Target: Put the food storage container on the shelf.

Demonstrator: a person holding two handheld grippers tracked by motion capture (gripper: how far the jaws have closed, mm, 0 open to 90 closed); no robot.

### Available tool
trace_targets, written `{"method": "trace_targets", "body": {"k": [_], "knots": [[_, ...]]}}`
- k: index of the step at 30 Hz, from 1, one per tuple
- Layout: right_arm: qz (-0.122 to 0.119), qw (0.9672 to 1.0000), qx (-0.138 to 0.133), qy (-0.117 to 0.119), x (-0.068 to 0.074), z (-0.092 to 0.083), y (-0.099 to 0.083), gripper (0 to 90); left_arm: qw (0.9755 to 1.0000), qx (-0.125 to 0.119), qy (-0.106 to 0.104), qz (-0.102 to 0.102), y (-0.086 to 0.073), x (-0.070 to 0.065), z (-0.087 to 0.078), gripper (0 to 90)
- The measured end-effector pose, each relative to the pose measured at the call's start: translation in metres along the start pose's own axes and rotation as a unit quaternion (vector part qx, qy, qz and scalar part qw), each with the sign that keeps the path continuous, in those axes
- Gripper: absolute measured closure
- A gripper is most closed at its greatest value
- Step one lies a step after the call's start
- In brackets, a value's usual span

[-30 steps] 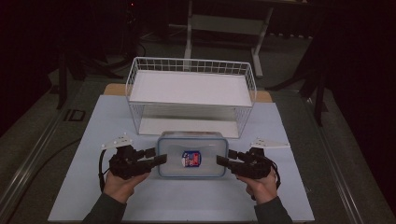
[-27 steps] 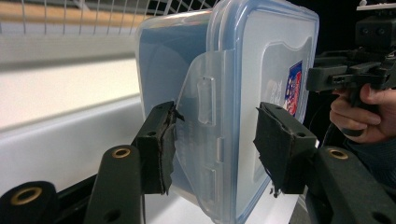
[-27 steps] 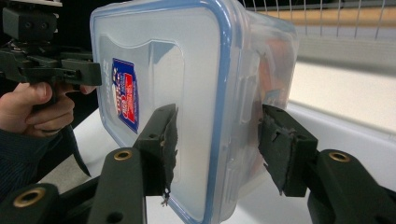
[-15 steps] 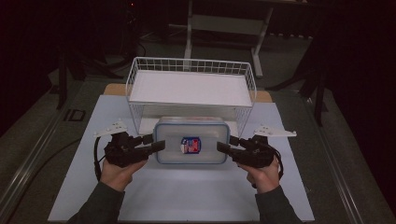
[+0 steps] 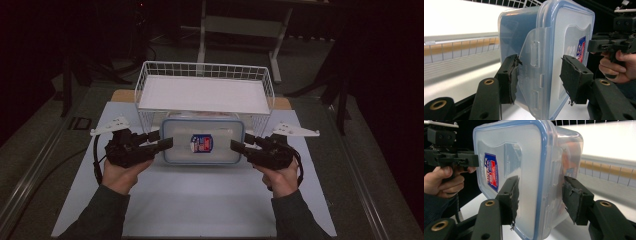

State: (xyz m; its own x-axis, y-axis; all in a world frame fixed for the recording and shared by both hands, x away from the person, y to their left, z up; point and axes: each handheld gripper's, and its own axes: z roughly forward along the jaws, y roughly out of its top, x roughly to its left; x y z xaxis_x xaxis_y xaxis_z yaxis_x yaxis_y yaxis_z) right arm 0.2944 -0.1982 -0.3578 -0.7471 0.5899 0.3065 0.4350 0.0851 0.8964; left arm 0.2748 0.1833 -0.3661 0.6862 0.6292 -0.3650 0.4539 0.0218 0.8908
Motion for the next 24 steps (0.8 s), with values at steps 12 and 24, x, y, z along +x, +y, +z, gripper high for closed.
{"method": "trace_targets", "body": {"k": [12,24], "knots": [[-0.026,0.9994,-0.024,-0.004,0.002,0.000,0.030,48.3,0.9994,-0.022,0.001,0.026,0.030,0.001,-0.003,48.8],[-0.040,0.9983,-0.041,-0.004,-0.001,0.004,0.049,48.2,0.9986,-0.035,0.001,0.041,0.051,0.006,-0.002,48.9]]}}
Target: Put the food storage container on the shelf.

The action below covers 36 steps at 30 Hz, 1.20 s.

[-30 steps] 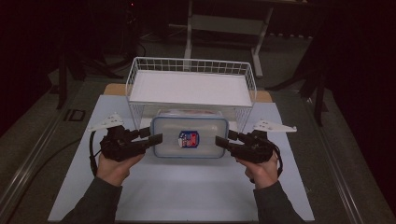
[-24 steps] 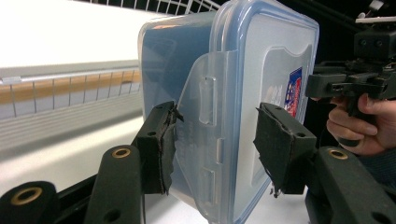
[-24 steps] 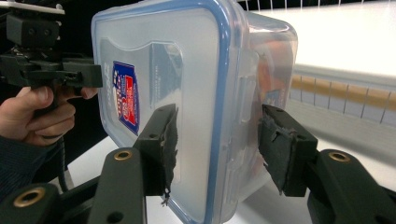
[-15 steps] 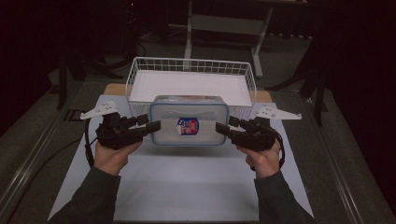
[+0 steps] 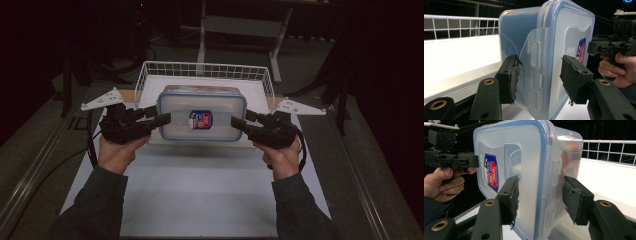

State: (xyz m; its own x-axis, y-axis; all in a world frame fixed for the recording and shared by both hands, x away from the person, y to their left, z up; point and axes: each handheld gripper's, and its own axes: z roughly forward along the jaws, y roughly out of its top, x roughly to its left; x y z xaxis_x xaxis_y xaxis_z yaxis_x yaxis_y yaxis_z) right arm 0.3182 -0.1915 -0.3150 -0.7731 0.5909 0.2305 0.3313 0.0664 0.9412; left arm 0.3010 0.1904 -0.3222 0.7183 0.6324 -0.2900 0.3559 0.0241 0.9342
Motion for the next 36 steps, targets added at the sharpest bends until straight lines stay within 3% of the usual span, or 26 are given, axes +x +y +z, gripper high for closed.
{"method": "trace_targets", "body": {"k": [15,21,36], "knots": [[-0.007,0.9998,-0.020,0.002,-0.015,0.009,0.019,48.1,0.9997,-0.014,0.005,0.020,0.023,0.010,0.011,48.9],[-0.008,0.9997,-0.022,-0.001,-0.024,0.016,0.027,48.1,0.9996,-0.010,0.001,0.025,0.032,0.022,0.019,48.8],[0.023,0.9997,-0.012,-0.004,-0.052,0.035,0.029,48.1,0.9999,-0.009,0.000,-0.006,0.033,0.048,0.042,48.8]]}}
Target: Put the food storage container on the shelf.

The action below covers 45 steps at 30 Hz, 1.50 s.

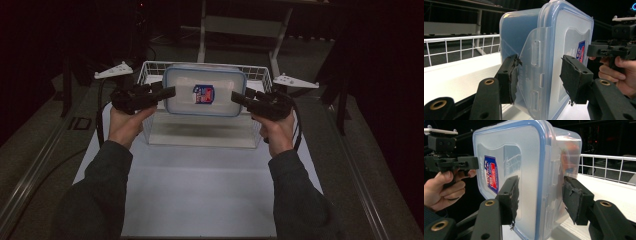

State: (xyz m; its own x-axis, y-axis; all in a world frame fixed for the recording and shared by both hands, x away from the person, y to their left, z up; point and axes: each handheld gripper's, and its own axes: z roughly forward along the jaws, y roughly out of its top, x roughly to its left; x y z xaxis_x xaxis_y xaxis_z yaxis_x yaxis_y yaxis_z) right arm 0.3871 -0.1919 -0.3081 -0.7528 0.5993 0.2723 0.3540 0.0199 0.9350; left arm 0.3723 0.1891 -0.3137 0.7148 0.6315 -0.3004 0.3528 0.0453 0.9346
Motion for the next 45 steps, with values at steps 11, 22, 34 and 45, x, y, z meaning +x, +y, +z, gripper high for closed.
{"method": "trace_targets", "body": {"k": [11,22,34,45], "knots": [[0.030,0.9994,0.018,-0.008,-0.016,0.013,-0.002,47.5,0.9994,0.009,0.003,-0.033,-0.008,0.017,0.015,48.8],[0.050,0.9983,0.026,-0.016,-0.023,0.020,-0.008,46.8,0.9986,0.005,0.008,-0.053,-0.012,0.024,0.021,48.8],[0.086,0.9954,0.036,-0.024,-0.028,0.026,0.001,45.2,0.9957,-0.003,0.025,-0.089,-0.010,0.025,0.025,48.4],[0.092,0.9942,0.043,-0.036,-0.030,0.031,0.005,43.4,0.9943,-0.019,0.052,-0.091,-0.010,0.023,0.029,48.0]]}}
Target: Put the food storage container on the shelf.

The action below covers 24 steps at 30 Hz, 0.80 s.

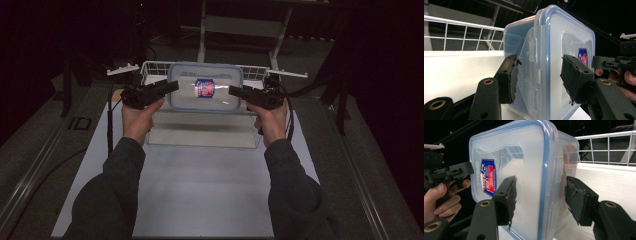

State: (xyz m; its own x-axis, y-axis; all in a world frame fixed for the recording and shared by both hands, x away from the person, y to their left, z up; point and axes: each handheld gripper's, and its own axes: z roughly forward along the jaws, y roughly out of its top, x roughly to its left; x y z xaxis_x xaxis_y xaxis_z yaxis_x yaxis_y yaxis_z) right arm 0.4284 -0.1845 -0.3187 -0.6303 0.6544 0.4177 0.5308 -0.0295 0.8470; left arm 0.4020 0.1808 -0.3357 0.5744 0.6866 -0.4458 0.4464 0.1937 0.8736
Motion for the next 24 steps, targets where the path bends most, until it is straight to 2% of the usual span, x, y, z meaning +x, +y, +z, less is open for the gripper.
{"method": "trace_targets", "body": {"k": [4,8,9,11,13,14,15,16,18,19,23,24], "knots": [[0.002,1.0000,-0.002,-0.004,0.000,0.002,0.000,42.2,0.9999,-0.008,0.007,-0.007,0.000,0.000,0.002,47.6],[0.000,0.9999,-0.005,-0.009,0.000,0.004,0.000,41.2,0.9996,-0.015,0.023,-0.003,0.000,0.000,0.004,47.0],[0.001,0.9999,-0.005,-0.010,0.000,0.005,0.000,41.1,0.9992,-0.016,0.036,0.003,0.000,-0.002,0.005,47.6],[0.006,0.9999,-0.001,-0.016,-0.001,0.007,0.001,38.2,0.9976,-0.002,0.065,0.024,0.000,-0.005,0.009,58.0],[0.010,0.9996,-0.003,-0.028,-0.003,0.009,0.000,36.7,0.9963,0.005,0.080,0.033,-0.001,-0.005,0.014,54.8],[0.012,0.9991,-0.011,-0.039,-0.005,0.008,0.000,42.0,0.9967,0.003,0.077,0.028,-0.002,-0.003,0.015,54.4],[0.010,0.9989,-0.011,-0.045,-0.006,0.009,0.001,44.8,0.9976,-0.009,0.066,0.017,-0.002,-0.002,0.015,55.0],[0.007,0.9985,-0.009,-0.053,-0.008,0.010,0.001,44.0,0.9971,-0.003,0.074,0.016,-0.002,-0.003,0.017,58.1],[0.010,0.9981,-0.010,-0.061,-0.009,0.011,0.003,43.1,0.9954,0.015,0.086,0.039,-0.006,-0.008,0.024,56.1],[0.004,0.9976,-0.011,-0.069,-0.009,0.012,0.004,43.4,0.9954,0.016,0.085,0.041,-0.007,-0.008,0.024,53.7],[-0.024,0.9953,-0.013,-0.093,-0.002,0.007,0.003,44.4,0.9956,0.020,0.080,0.045,-0.009,-0.007,0.021,54.0],[-0.024,0.9953,-0.013,-0.093,-0.002,0.007,0.003,44.4,0.9954,0.020,0.080,0.048,-0.008,-0.007,0.018,54.0]]}}
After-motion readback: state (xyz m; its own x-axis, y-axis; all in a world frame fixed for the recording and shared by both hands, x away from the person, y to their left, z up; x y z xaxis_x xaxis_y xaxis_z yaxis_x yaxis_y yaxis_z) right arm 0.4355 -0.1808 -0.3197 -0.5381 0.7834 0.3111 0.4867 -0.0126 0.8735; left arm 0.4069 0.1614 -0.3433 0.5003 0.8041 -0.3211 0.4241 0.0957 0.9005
